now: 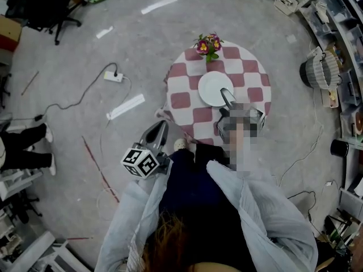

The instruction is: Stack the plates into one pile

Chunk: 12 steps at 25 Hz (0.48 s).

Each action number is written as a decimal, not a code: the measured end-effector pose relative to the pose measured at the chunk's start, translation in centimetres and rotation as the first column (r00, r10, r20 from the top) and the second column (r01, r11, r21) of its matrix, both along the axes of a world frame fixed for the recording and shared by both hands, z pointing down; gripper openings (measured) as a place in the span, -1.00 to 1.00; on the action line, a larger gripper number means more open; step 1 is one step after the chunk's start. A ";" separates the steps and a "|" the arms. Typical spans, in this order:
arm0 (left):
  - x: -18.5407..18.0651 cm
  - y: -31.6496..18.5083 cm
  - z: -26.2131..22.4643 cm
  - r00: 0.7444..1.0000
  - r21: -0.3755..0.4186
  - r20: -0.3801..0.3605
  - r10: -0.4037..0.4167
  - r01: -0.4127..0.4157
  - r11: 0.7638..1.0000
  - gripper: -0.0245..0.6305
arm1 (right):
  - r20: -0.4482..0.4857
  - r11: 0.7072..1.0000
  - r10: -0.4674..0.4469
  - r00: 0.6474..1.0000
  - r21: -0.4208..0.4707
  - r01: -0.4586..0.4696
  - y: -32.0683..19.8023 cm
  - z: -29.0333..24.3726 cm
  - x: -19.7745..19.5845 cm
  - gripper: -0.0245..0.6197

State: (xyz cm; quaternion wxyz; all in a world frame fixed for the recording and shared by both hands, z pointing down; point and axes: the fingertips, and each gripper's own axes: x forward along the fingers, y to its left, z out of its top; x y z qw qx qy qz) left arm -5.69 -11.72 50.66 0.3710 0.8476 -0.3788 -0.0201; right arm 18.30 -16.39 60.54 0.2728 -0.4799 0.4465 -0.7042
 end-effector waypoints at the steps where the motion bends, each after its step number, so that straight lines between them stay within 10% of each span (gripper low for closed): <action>1: 0.0 0.1 -0.2 1.000 0.005 -0.002 0.001 -0.001 1.000 -0.93 | -0.015 1.000 -0.003 1.000 -0.011 0.003 0.2 0.0 0.0 0.84; 12: 1.6 2.2 -3.6 0.990 0.096 0.036 0.136 -0.139 0.986 -0.92 | -0.198 0.982 -0.061 0.978 0.164 0.095 5.0 -7.6 -1.3 0.72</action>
